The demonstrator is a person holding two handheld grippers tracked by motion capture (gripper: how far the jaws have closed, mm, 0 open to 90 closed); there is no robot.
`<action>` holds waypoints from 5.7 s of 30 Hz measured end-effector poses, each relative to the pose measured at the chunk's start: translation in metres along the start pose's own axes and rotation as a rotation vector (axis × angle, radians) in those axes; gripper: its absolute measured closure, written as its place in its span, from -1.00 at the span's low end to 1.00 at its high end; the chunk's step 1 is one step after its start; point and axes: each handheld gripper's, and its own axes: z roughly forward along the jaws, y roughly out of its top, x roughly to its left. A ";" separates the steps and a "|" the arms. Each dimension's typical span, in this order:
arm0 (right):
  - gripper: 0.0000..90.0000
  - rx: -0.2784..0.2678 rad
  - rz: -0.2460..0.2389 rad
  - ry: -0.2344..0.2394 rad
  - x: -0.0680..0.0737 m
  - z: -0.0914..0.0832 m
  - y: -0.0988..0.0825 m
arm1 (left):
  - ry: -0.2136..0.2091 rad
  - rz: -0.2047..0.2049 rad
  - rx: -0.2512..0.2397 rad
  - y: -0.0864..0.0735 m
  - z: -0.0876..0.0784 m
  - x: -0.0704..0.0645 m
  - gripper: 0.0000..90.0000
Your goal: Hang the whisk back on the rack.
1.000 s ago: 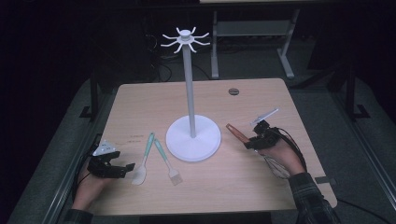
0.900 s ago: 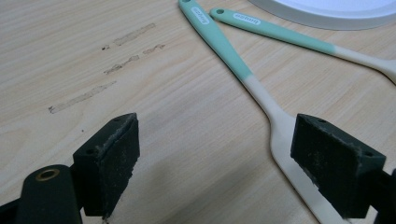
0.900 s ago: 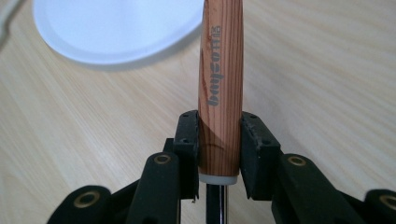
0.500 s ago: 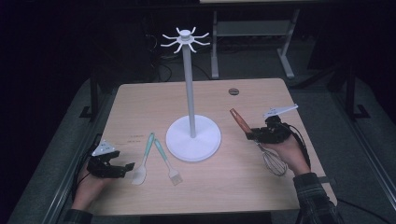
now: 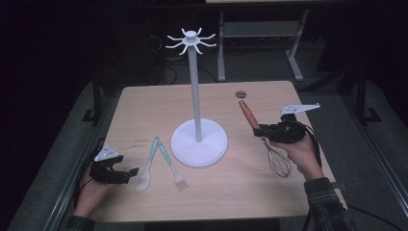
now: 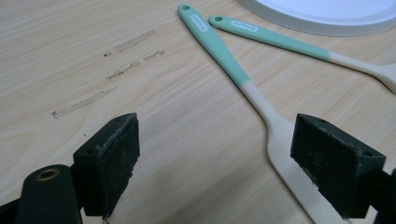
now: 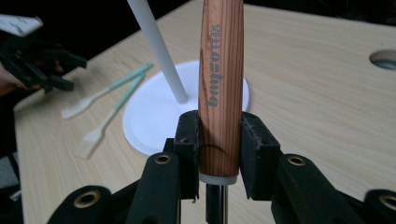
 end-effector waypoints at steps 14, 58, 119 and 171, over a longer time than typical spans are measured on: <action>0.56 -0.111 -0.030 0.058 0.011 -0.011 0.025 | -0.004 0.001 -0.011 0.000 0.000 0.000 -0.66; 0.56 -0.350 -0.179 0.251 0.055 -0.022 0.118 | -0.007 0.019 -0.007 0.001 -0.004 0.000 -0.66; 0.56 -0.277 -0.250 0.281 0.068 0.027 0.151 | 0.008 0.005 0.002 -0.011 -0.012 -0.006 -0.66; 0.58 -0.219 -0.290 0.320 0.066 0.024 0.163 | 0.008 -0.006 -0.007 -0.011 -0.014 -0.005 -0.66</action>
